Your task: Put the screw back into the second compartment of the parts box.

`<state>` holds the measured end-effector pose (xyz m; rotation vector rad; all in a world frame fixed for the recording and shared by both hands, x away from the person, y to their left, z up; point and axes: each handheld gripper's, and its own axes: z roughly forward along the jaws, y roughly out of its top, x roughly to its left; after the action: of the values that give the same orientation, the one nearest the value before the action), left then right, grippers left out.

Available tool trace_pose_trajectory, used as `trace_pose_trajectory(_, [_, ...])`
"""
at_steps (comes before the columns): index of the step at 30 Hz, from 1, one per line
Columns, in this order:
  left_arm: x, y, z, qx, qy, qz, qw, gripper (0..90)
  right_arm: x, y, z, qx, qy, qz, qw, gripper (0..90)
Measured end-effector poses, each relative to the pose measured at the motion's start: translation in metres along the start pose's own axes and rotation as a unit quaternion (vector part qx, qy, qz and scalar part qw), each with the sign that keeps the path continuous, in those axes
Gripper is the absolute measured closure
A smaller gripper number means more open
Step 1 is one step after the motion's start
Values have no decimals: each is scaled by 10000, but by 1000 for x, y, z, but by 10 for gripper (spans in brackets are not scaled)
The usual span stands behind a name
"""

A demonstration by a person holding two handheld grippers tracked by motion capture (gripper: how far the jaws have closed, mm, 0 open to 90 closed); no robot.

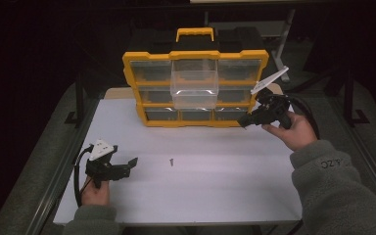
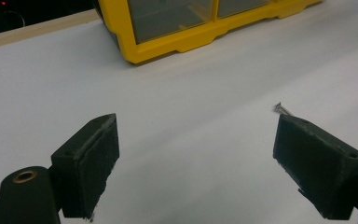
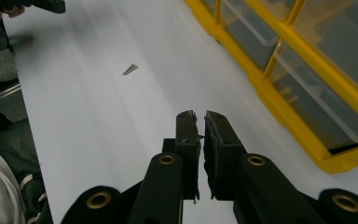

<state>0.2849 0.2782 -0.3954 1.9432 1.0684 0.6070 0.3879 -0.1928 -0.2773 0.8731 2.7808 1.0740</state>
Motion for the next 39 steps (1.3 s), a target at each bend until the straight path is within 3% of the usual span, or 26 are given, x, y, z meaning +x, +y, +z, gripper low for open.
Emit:
trace_pose_trajectory(10, [-3,2,-1,-60,-47,54,10000,139,0,36,-35,-56,-38,-252,9997,830])
trace_pose_trajectory(13, [-3,1,-1,-90,-70,-14,9999,139,1,48,-44,-86,-3,-288,9995,829])
trace_pose_trajectory(21, [-3,1,-1,-24,-74,53,10000,139,9,91,-68,-76,-6,-640,9979,829])
trace_pose_trajectory(24, [-4,1,-1,-28,-73,-53,10000,139,14,111,-73,-101,20,-723,9973,828])
trace_pose_trajectory(32, [1,0,-2,71,-35,38,10000,139,23,147,-65,-36,90,-888,9960,828])
trace_pose_trajectory(33, [-1,0,-1,-44,-25,-108,9999,139,24,150,-62,-26,85,-909,9958,828])
trace_pose_trajectory(39, [-2,0,-1,-68,-23,-83,9999,139,29,165,-41,71,159,-907,9957,828])
